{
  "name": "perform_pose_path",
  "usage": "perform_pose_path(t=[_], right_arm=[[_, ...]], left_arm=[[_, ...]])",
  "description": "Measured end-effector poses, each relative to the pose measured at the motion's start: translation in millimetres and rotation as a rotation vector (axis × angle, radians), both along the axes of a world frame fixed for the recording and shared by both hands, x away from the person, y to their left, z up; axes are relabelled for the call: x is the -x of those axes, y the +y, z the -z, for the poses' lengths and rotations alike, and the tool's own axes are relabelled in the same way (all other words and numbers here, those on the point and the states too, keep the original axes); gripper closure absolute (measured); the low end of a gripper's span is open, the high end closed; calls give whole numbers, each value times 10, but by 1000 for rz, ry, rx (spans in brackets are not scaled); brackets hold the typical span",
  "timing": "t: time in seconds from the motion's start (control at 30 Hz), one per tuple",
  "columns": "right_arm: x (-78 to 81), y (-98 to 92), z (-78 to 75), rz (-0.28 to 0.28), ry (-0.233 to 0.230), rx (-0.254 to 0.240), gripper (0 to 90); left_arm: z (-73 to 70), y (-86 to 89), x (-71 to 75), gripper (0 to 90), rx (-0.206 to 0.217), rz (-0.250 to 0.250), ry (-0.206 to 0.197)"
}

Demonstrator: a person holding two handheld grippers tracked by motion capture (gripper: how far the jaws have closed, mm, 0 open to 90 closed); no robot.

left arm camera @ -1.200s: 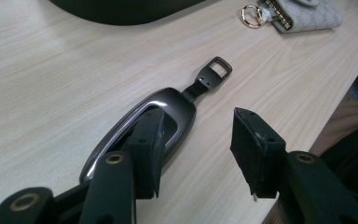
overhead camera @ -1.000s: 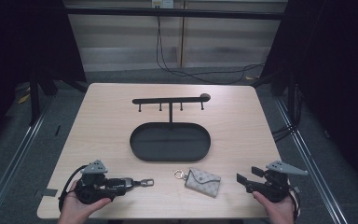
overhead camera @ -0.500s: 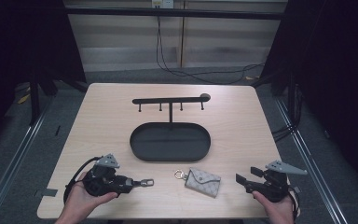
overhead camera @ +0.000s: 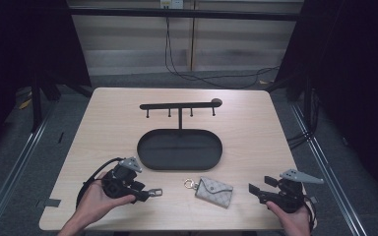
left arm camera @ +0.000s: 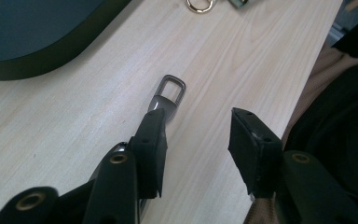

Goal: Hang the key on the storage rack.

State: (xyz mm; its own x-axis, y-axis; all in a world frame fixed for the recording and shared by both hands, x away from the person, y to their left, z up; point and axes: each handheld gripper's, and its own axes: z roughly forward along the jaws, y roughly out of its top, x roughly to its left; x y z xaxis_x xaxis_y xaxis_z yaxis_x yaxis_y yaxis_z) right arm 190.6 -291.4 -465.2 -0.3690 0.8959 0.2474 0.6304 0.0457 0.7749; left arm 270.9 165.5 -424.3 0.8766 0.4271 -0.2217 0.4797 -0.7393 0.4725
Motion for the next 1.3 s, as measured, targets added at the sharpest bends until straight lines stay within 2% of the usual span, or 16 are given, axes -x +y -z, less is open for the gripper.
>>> perform_pose_path(t=[0.07, 0.1, 0.23, 0.33, 0.37, 0.4, 0.5, 0.6, 0.67, 0.7, 0.83, 0.87, 0.97, 1.1, 1.2, 1.3], right_arm=[[0, 3, 3, -4, 1, 1, 235], [-2, 3, 4, -4, 1, 0, 231], [-7, 3, 9, -2, 7, -1, 220], [-8, -5, 11, 1, 7, -7, 213], [-9, -5, 12, 3, 7, -7, 213], [-12, -4, 14, 4, 10, -4, 209], [-16, -1, 19, 0, 12, -2, 209], [-20, 1, 22, -1, 16, -2, 207], [-21, 0, 24, -3, 16, -2, 207], [-22, 0, 23, -5, 18, -4, 205], [-29, 8, 28, -13, 27, -6, 192], [-32, 10, 29, -12, 30, -2, 188], [-31, 9, 30, -12, 29, -1, 187], [-35, 10, 35, -15, 32, 0, 184], [-32, 11, 32, -15, 31, -2, 182], [-44, 6, 39, -16, 34, -5, 180]], left_arm=[[-2, -16, -3, 588, -4, 7, -4], [-9, -61, -17, 593, -27, 20, -1], [-20, -117, -50, 635, -61, 38, -5], [-8, -196, -78, 658, -108, 83, 1], [-8, -196, -78, 659, -108, 83, 1], [11, -257, -87, 663, -148, 110, -11], [36, -321, -103, 663, -177, 134, -6], [85, -371, -142, 662, -227, 153, -4], [100, -377, -173, 698, -238, 171, -26], [111, -381, -192, 712, -255, 179, -8], [151, -416, -251, 709, -282, 201, 11], [160, -424, -256, 709, -280, 192, 14], [195, -445, -292, 698, -306, 192, 15], [247, -450, -327, 651, -348, 178, 37], [260, -460, -316, 650, -343, 190, 47], [300, -504, -298, 650, -357, 203, 36]])
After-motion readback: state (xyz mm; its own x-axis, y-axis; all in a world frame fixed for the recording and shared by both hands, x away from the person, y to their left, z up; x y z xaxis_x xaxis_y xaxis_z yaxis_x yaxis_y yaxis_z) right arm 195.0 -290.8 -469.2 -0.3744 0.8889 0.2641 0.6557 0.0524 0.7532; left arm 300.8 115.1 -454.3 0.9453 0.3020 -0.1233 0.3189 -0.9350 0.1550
